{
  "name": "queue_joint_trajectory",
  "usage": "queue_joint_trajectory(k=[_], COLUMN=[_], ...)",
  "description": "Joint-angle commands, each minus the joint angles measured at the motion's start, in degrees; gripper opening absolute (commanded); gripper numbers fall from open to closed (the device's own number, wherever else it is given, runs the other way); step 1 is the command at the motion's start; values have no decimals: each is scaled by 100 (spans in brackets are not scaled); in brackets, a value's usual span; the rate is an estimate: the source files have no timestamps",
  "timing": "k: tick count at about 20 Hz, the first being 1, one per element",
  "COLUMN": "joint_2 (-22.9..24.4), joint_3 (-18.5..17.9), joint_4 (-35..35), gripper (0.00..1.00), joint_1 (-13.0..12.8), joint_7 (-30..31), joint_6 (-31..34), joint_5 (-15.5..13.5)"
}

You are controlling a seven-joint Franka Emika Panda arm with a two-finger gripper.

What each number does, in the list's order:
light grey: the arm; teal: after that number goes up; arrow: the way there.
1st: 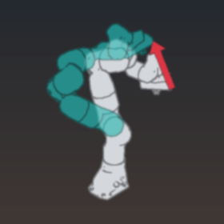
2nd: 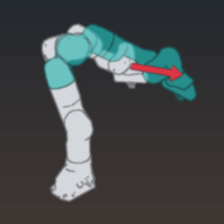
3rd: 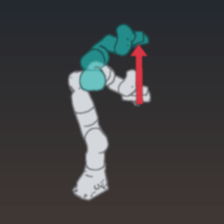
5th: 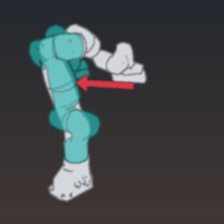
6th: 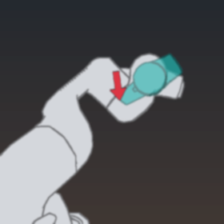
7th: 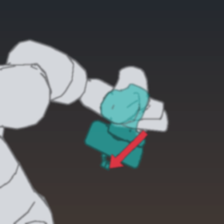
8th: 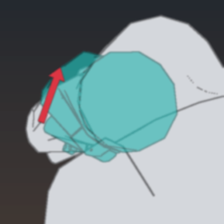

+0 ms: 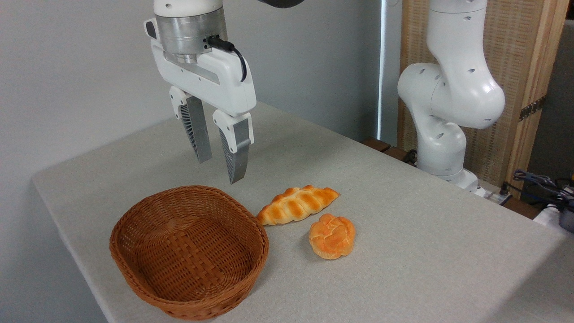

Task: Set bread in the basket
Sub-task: 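Lower the open gripper onto the middle of the braided bread roll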

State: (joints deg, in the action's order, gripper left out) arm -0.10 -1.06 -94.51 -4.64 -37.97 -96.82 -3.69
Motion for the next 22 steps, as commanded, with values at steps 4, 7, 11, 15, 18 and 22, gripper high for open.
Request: queue_joint_trajectory(k=[4,7,11,15,18,22], joint_2=[545,1081,1714,1873,1865,1812], joint_3=[-9,44,44,167,386,396], joint_4=[-795,-1682,-2816,-3678,-4136,-4313], gripper=[100,100,100,100,100,100], joint_1=[-54,-54,-98,-247,-256,-247], joint_7=[0,-218,-940,-1336,-1336,-1371], joint_6=[181,41,-328,-933,-1496,-1612], joint_5=[79,79,26,26,26,88])
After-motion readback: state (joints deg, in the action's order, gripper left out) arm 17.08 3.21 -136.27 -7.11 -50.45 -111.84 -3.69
